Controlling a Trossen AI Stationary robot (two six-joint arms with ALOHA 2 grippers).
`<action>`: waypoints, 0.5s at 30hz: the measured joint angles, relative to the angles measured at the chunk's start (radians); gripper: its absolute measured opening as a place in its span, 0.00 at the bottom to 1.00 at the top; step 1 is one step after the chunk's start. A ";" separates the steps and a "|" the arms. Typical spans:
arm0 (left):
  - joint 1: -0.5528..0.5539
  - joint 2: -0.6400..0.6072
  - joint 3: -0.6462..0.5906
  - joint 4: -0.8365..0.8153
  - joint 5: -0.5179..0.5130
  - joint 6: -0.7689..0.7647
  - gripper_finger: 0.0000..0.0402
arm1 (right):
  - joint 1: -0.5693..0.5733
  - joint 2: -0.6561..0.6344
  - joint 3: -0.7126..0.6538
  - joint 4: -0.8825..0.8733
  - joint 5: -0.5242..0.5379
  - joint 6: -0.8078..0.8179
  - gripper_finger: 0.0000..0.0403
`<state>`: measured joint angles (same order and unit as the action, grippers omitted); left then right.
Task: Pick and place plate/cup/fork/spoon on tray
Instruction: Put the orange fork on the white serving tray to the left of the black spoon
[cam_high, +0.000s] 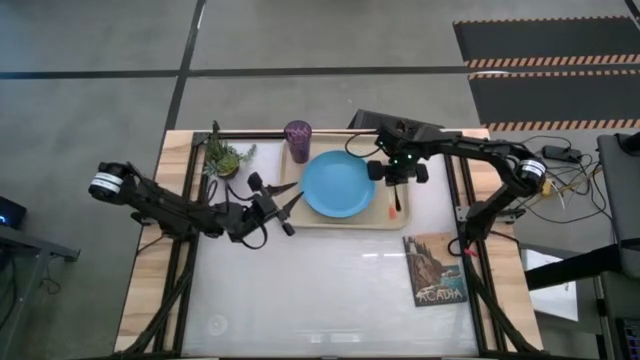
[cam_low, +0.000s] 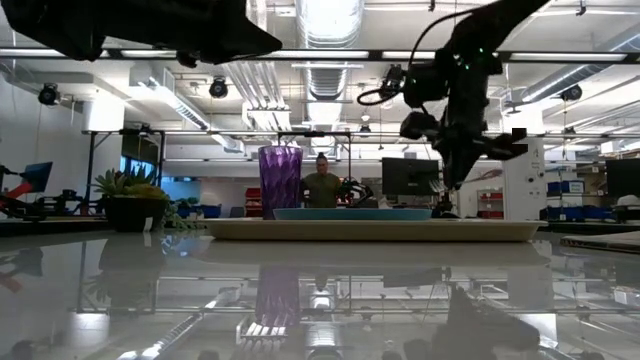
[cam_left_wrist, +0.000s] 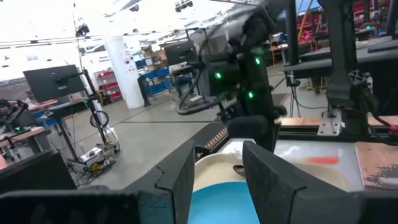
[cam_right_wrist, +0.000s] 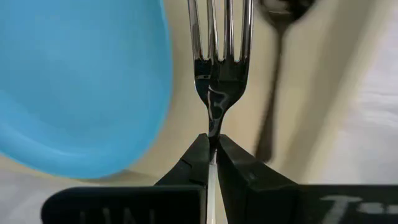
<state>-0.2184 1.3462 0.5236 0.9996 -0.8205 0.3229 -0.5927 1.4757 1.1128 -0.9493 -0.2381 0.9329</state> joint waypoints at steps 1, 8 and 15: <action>0.000 -0.011 -0.010 0.003 0.000 -0.001 0.29 | -0.003 0.000 -0.020 0.038 -0.012 0.006 0.02; -0.002 -0.112 -0.078 0.005 0.000 -0.006 0.29 | -0.027 0.000 -0.121 0.180 -0.032 0.026 0.02; -0.003 -0.199 -0.124 0.010 0.000 -0.029 0.29 | -0.038 0.016 -0.138 0.242 -0.031 0.029 0.02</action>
<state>-0.2218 1.1468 0.3993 1.0093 -0.8207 0.2935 -0.6312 1.4918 0.9749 -0.7070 -0.2695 0.9620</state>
